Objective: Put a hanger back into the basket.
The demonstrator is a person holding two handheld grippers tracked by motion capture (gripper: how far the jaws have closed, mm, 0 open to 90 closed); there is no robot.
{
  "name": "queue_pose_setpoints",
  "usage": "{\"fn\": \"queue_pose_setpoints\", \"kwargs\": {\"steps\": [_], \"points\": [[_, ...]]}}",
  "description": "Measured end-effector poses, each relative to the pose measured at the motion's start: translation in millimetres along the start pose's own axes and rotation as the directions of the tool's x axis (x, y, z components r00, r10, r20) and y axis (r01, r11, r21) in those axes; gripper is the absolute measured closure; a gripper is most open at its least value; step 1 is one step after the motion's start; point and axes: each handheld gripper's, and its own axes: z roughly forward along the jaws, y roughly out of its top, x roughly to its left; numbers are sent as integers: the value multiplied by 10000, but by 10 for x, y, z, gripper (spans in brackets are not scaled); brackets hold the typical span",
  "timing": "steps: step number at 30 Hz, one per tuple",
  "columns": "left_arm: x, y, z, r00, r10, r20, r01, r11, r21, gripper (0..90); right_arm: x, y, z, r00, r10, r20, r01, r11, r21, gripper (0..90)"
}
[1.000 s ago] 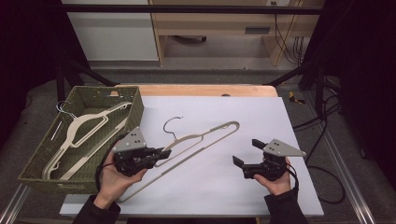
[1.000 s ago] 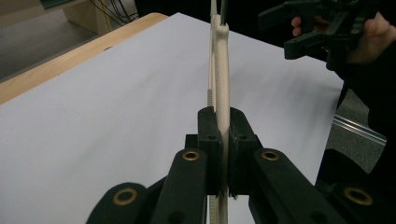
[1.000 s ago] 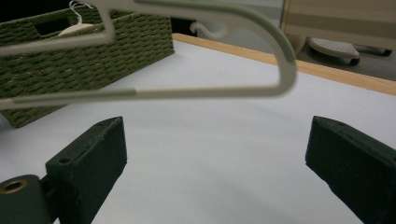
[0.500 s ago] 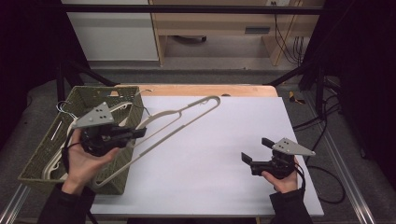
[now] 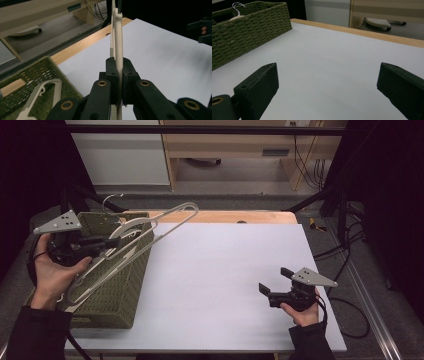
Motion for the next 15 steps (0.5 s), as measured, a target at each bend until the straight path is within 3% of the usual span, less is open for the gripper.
{"fn": "queue_pose_setpoints", "kwargs": {"steps": [6,15], "points": [[305,-169,-58,9988,-360,-328,365,9992,144,859,7,-7,19,10000,-57,-24,57,9999,85,43],[592,-369,-177,9942,-784,-738,798,9967,173,859,-1,-6,13,10000,-41,8,41,10000,8,39]]}}
